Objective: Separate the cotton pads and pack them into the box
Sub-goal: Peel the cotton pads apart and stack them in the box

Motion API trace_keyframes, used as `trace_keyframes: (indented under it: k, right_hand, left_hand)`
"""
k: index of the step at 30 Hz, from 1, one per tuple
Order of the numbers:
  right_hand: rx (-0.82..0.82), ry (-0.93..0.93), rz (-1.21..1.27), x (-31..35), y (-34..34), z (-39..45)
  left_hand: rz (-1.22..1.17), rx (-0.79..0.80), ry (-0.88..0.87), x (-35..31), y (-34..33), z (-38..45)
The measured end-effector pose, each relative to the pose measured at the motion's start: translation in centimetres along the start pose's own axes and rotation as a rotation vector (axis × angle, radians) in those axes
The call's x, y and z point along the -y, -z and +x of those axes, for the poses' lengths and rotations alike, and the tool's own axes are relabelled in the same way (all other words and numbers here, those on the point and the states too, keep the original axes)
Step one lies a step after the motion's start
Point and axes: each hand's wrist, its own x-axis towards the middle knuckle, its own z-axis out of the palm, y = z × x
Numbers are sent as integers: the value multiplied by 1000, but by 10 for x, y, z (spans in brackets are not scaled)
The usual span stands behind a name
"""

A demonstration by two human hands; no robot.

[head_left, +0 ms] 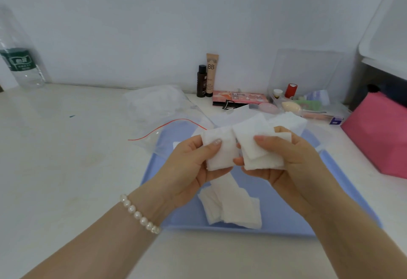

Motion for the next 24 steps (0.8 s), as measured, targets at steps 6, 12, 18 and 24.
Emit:
trace_keyframes:
  k: [6,12,18,24]
  right_hand:
    - [66,-22,29,-15,-9,0]
    - [-94,45,-109,-27,-14,-1]
    - [-177,82,-233,-32,-13,1]
    - [-209,98,-272,-30,-15,-1]
  left_hand:
    - [44,41,-34,7,-3,0]
    - [14,40,-32,8,-7,-1]
    - [-43,25,-24,13,-8,-1]
    - [-53,48,2,18,-10,1]
